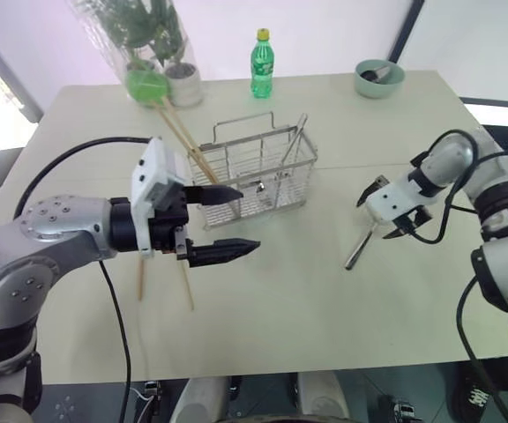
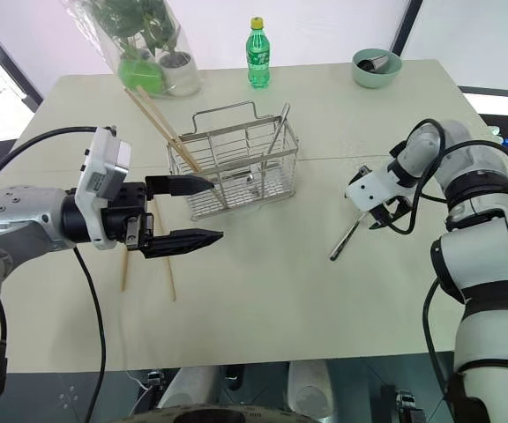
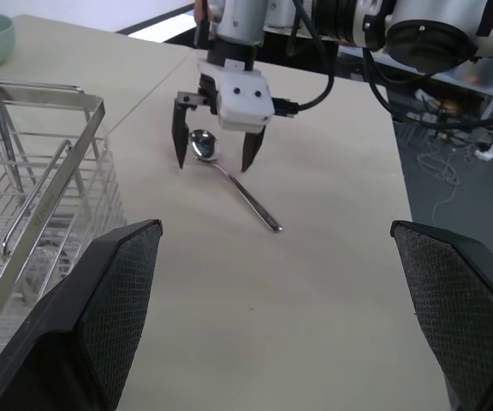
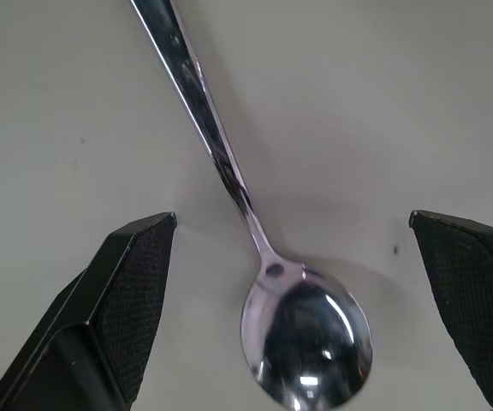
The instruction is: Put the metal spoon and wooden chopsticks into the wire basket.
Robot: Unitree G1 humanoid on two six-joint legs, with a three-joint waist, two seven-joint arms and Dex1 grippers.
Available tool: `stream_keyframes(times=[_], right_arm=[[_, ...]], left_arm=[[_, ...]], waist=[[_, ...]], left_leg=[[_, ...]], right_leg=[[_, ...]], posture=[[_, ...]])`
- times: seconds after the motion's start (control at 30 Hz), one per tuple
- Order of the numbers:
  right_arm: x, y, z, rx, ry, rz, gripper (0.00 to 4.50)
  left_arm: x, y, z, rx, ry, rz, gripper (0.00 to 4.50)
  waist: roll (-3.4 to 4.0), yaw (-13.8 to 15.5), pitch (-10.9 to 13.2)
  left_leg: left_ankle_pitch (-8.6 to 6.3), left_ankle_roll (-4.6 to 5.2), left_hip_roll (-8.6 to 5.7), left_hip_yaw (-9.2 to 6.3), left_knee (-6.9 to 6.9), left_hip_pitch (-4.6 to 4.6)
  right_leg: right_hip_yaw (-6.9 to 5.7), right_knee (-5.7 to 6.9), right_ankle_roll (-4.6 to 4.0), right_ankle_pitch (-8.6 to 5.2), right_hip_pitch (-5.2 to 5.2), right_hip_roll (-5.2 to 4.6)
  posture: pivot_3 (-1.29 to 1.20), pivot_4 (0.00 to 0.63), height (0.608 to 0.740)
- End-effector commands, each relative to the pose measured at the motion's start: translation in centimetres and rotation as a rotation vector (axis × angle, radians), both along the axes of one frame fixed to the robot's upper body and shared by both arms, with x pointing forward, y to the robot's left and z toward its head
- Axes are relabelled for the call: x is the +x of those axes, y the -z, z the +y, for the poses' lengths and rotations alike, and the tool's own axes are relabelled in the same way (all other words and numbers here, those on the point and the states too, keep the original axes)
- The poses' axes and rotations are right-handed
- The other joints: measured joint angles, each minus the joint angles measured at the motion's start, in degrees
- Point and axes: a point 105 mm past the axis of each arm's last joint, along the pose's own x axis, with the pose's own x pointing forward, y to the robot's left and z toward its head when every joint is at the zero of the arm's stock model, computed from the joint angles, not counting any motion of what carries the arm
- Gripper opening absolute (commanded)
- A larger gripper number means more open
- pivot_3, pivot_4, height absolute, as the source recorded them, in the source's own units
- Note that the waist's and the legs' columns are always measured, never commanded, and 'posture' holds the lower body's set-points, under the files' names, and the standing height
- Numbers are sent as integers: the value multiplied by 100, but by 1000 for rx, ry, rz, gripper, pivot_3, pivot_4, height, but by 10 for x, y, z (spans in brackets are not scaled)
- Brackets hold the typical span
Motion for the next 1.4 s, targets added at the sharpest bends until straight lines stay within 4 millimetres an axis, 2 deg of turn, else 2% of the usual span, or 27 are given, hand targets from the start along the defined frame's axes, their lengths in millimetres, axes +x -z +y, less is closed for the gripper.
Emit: stream_keyframes(times=[0.03, 0.07, 0.3, 0.33, 0.5, 0.63, 0.7, 0.87, 1.0, 1.07, 1.13, 1.27, 1.33, 1.4], right_arm=[[-5, -1, 1, -14, -32, 46, 3971], [-7, 0, 2, -11, -37, 63, 3728], [-8, -1, 10, 32, -56, 87, 172], [-8, -1, 11, 34, -56, 86, 74], [-7, -4, 18, 111, -57, 66, 74], [-7, -9, 34, 252, -74, 46, 74], [-17, -16, 48, 367, -84, 68, 74], [-66, -58, 83, 699, -41, 314, 74], [-93, -90, 97, 863, -10, 465, 74], [-100, -112, 107, 975, 6, 504, 74], [-100, -131, 115, 1088, 34, 522, 74], [-85, -161, 128, 1306, 98, 479, 74], [-59, -179, 134, 1458, 174, 371, 74], [-44, -186, 139, 1531, 225, 307, 74]], left_arm=[[-2, -5, -2, -11, -8, -46, 4500], [-2, -6, -2, -15, -12, -47, 4500], [2, -10, 1, -32, -44, -57, 4500], [3, -10, 1, -33, -44, -57, 4500], [7, -13, 2, -35, -52, -70, 4500], [13, -18, 5, -42, -68, -87, 4500], [17, -21, 8, -45, -80, -98, 4500], [27, -30, 15, -52, -108, -125, 4500], [33, -35, 19, -52, -116, -144, 4500], [36, -39, 20, -55, -119, -155, 4500], [39, -41, 21, -58, -119, -160, 4500], [42, -43, 19, -59, -106, -168, 4500], [43, -44, 17, -60, -94, -171, 4500], [43, -44, 16, -61, -87, -173, 4500]], waist=[[0, 2, 0], [0, 0, 0], [0, -15, 0], [0, -12, 0], [0, -5, 0], [0, -7, 0], [0, 1, 0], [2, 25, 1], [2, 9, 1], [2, 33, 1], [0, 40, 1], [-1, 43, 1], [-3, 35, 0], [-4, 41, 0]], left_leg=[[3, -5, 0, -2, 0, 1], [3, -5, 0, -2, 0, 1], [5, -6, 0, -3, 0, 3], [5, -7, 0, -3, 0, 3], [6, -9, 0, -4, 0, 3], [6, -8, 0, -4, 2, 3], [8, -3, 0, -5, 3, 3], [2, 13, 1, -5, 4, -15], [-5, 8, 2, -3, 5, -11], [-6, 9, 2, -3, 4, -12], [-6, 10, 2, -3, 4, -13], [-6, 11, 2, -2, 3, -13], [-5, 12, 2, -2, 2, -13], [-1, 17, 1, 0, 3, -14]], right_leg=[[0, 0, 0, 0, 2, 1], [0, 0, 0, 0, 2, 1], [0, 3, 2, 2, 0, 2], [0, 5, 2, 2, 0, 2], [0, 5, 2, 2, 1, 2], [0, 5, 1, 2, 2, 1], [1, 5, 0, 2, 3, -2], [2, 5, -17, -7, -15, -10], [2, 1, -19, -9, -10, -11], [1, -1, -19, -8, -10, -10], [2, -5, -19, -8, -11, -12], [1, -14, -23, -6, -8, -12], [0, -16, -22, -5, -8, -11], [1, -16, -26, -1, -8, -12]], posture=[[0, 150, 684], [0, 150, 684], [0, 150, 684], [0, 150, 684], [0, 150, 684], [0, 150, 684], [0, 150, 684], [0, 150, 684], [0, 150, 684], [0, 150, 684], [0, 150, 684], [0, 150, 684], [0, 150, 684], [0, 150, 684]])
